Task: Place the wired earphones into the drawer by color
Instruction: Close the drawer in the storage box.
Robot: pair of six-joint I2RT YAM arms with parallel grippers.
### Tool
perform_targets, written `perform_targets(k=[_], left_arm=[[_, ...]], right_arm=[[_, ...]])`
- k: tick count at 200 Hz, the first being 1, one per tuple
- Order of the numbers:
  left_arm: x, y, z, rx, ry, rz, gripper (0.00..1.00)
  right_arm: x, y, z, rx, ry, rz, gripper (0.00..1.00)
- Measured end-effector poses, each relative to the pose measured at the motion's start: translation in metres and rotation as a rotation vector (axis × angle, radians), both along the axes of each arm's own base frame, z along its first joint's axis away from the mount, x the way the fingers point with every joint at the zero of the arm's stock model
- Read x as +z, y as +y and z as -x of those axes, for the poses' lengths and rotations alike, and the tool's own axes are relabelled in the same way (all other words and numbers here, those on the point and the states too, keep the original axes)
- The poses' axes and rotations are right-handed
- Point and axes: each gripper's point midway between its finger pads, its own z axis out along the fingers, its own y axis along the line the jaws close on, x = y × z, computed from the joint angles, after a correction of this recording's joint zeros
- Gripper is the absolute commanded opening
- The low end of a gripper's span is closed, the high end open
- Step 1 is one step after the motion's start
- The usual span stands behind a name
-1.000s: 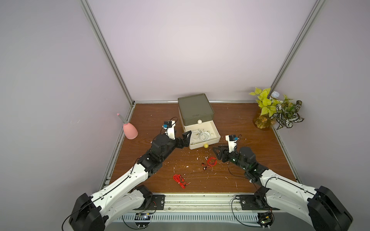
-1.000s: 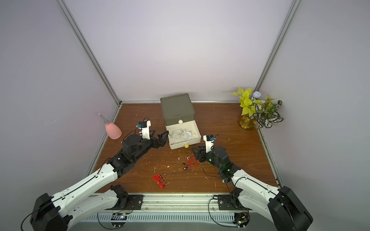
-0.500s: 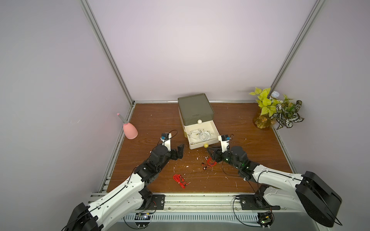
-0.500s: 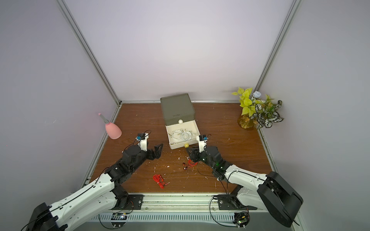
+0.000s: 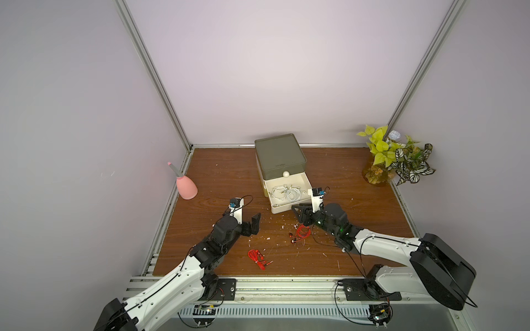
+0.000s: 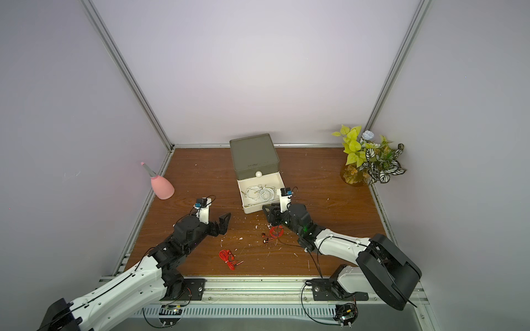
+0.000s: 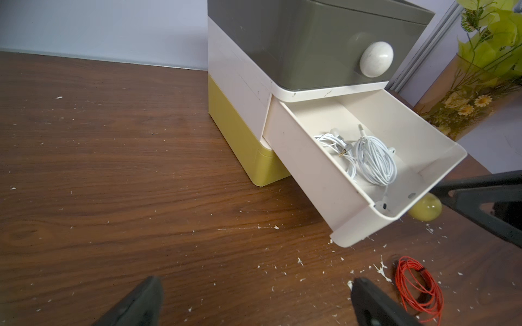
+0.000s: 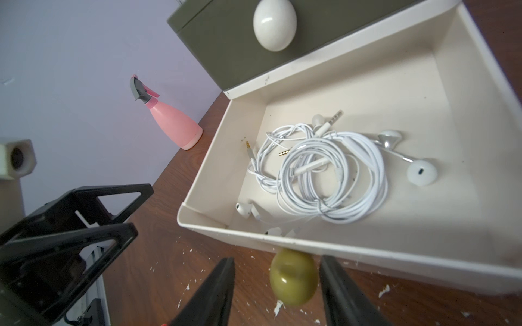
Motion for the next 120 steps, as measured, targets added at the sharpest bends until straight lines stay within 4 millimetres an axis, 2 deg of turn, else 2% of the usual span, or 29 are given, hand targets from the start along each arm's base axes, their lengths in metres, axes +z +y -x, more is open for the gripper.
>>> perform_targets(k=[41, 120], left_arm=[[-0.007, 0.002, 0.003, 0.0, 0.004, -0.003, 1.0], [-0.001, 0.004, 0.005, 0.002, -0.018, 0.018, 1.0]], right_arm=[[0.007, 0.007, -0.008, 0.002, -0.02, 0.001, 0.55], [0.012, 0.026, -0.032, -0.005, -0.041, 0.024, 0.56]])
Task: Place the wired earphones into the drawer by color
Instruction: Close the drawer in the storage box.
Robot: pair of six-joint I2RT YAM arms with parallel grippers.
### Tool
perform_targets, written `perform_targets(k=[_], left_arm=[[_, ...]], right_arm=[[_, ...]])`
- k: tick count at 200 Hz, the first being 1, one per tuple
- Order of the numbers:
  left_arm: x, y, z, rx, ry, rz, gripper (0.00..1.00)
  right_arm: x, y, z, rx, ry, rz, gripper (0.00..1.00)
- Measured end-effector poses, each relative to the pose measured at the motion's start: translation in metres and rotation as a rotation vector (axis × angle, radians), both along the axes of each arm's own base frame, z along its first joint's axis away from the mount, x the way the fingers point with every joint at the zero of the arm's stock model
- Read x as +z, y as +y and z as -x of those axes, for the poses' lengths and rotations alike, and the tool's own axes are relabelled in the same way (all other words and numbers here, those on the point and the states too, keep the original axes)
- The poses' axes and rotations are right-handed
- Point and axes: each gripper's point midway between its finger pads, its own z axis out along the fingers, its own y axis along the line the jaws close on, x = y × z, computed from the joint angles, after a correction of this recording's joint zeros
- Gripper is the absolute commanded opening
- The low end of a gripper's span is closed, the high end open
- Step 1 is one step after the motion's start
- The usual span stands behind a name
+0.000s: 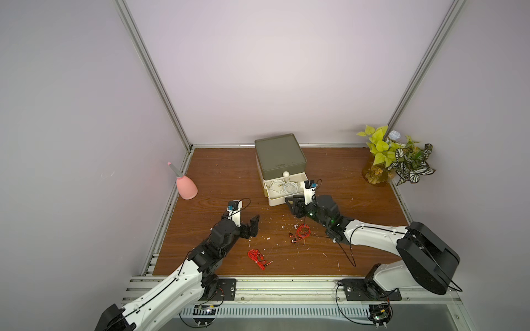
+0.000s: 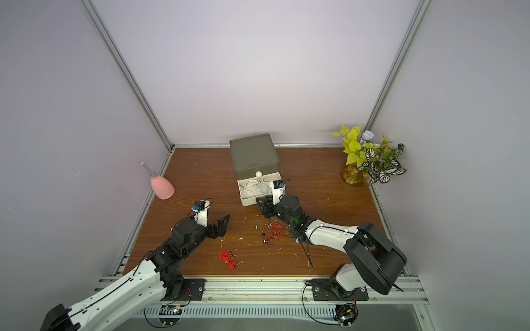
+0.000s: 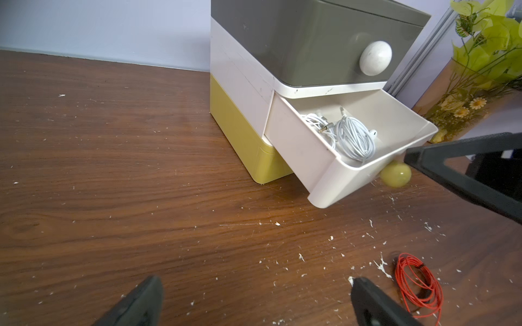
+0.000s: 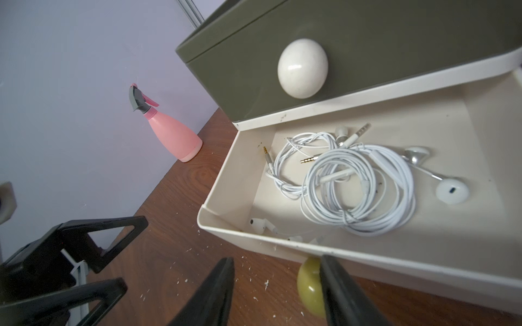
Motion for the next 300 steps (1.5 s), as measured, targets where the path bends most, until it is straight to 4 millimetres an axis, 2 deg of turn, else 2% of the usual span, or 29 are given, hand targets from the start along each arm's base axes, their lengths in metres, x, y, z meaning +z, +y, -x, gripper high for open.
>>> perform_targets(k=[61, 150, 300], left_arm=[[0.01, 0.001, 0.002, 0.002, -0.028, 0.027, 1.0], [0.007, 0.003, 0.003, 0.009, -0.02, 0.046, 1.0], [0.004, 0.002, 0.002, 0.013, -0.008, 0.047, 0.99]], right_arm=[[0.0, 0.011, -0.021, -0.01, -0.015, 0.004, 0.56], [0.002, 0.018, -0.051, -0.029, -0.077, 0.02, 0.55], [0.002, 0.028, -0.081, -0.059, -0.168, 0.021, 0.55]])
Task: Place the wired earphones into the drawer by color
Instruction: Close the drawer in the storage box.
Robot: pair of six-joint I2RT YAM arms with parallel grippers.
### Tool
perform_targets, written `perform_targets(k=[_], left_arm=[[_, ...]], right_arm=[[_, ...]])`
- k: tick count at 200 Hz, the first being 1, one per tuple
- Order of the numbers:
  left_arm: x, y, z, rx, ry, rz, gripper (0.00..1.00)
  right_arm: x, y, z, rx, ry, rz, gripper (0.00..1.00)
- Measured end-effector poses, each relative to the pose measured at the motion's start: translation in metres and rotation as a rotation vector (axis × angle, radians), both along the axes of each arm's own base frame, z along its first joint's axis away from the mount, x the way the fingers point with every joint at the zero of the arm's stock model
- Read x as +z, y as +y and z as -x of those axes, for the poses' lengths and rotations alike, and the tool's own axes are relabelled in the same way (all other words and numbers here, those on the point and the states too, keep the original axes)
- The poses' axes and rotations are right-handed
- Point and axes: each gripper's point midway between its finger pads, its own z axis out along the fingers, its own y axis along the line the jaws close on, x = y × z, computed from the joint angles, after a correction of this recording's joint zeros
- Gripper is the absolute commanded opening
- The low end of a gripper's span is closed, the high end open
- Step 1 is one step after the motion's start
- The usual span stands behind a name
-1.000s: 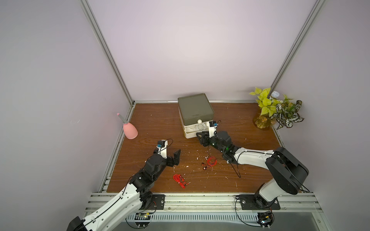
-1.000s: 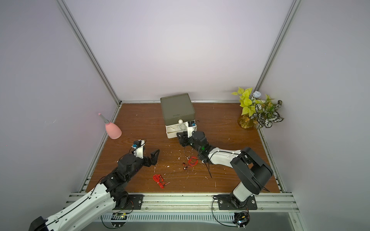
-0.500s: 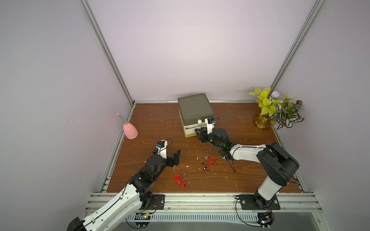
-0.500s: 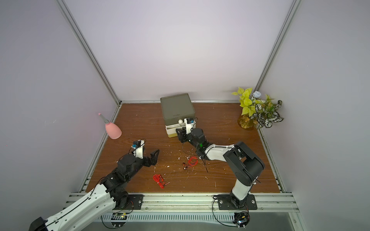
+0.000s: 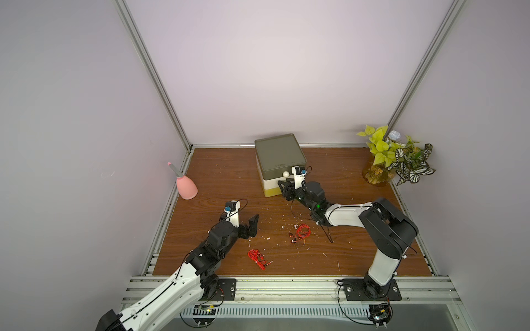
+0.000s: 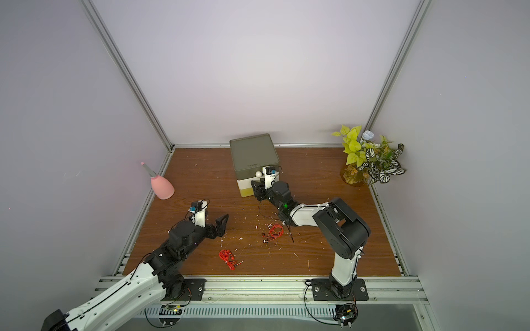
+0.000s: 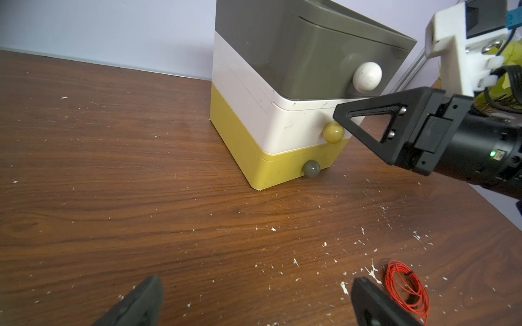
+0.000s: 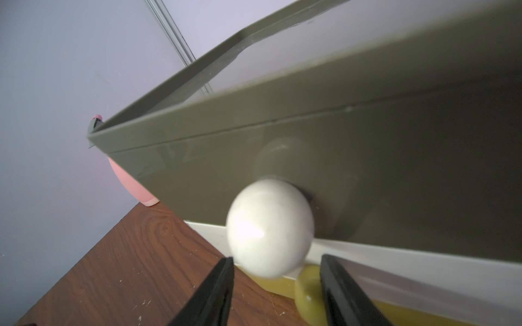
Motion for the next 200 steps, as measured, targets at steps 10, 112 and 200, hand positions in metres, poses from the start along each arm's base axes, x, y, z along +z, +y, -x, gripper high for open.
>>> perform_targets(k=[10, 112, 200], left_arm=[[-0.001, 0.0, 0.0, 0.0, 0.004, -0.003, 1.0], [0.002, 0.0, -0.002, 0.001, -0.02, -0.02, 1.0], [0.007, -0.002, -0.011, -0.012, -0.083, -0.096, 0.99]], right_arm=[[0.0, -0.001, -0.002, -0.003, -0.001, 0.001, 0.55], [-0.001, -0.002, -0.003, 0.001, -0.003, 0.002, 0.56], [-0.05, -0.034, 0.026, -0.033, 0.137, 0.015, 0.57]])
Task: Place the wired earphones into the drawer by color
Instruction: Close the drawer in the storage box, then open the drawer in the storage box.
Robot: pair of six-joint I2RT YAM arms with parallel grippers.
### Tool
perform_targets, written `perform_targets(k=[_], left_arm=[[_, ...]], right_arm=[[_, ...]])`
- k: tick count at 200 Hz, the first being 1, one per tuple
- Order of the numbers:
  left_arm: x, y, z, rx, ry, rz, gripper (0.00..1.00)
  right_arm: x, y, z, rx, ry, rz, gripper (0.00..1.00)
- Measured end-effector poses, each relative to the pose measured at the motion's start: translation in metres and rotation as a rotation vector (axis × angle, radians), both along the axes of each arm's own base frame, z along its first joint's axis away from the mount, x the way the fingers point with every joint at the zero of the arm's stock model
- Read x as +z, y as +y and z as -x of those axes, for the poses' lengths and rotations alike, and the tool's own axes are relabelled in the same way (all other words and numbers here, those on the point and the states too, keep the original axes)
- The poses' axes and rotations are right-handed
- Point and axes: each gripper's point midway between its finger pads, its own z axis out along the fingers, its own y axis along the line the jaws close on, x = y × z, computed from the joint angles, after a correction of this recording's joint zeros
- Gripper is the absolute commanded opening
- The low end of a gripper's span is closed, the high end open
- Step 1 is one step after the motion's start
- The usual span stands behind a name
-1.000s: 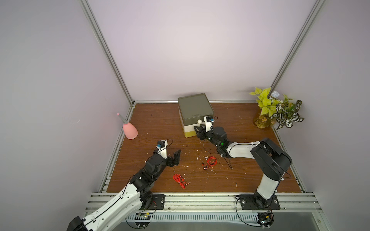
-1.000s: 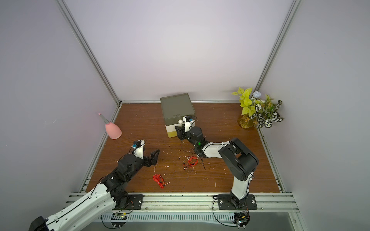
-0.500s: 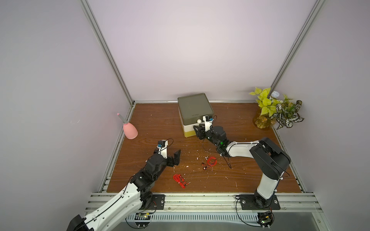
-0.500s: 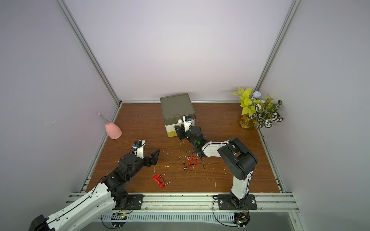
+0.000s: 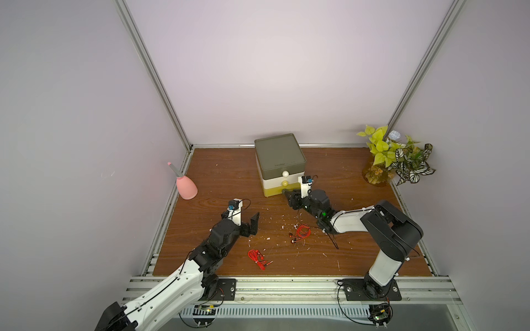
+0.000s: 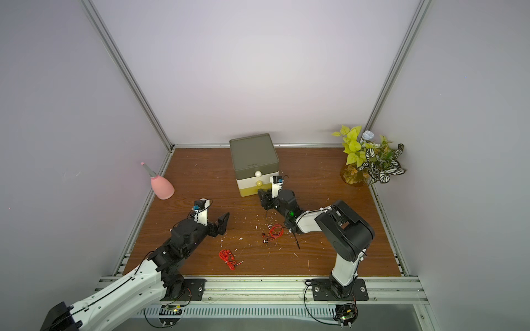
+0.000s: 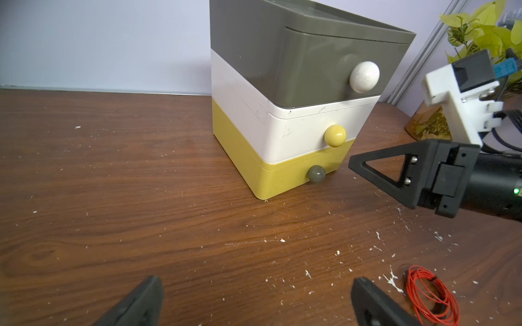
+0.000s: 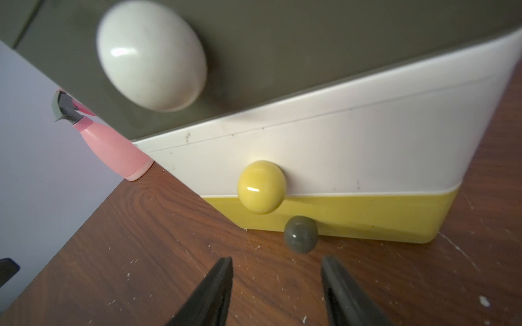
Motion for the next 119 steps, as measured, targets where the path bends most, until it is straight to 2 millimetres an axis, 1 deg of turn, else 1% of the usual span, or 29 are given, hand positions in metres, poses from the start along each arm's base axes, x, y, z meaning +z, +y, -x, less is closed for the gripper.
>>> perform_targets(k=[33, 71, 119], left_arm=[[-0.004, 0.0, 0.0, -0.012, -0.023, -0.027, 1.0], [-0.014, 0.001, 0.003, -0.023, -0.032, -0.047, 1.0], [-0.008, 0.001, 0.003, -0.025, -0.058, -0.037, 1.0]], right_arm=[[-0.004, 0.0, -0.001, -0.011, 0.007, -0.02, 0.56], [-0.016, 0.0, -0.006, -0.033, 0.016, -0.039, 0.56], [-0.033, -0.003, -0.012, -0.081, 0.021, -0.051, 0.56]])
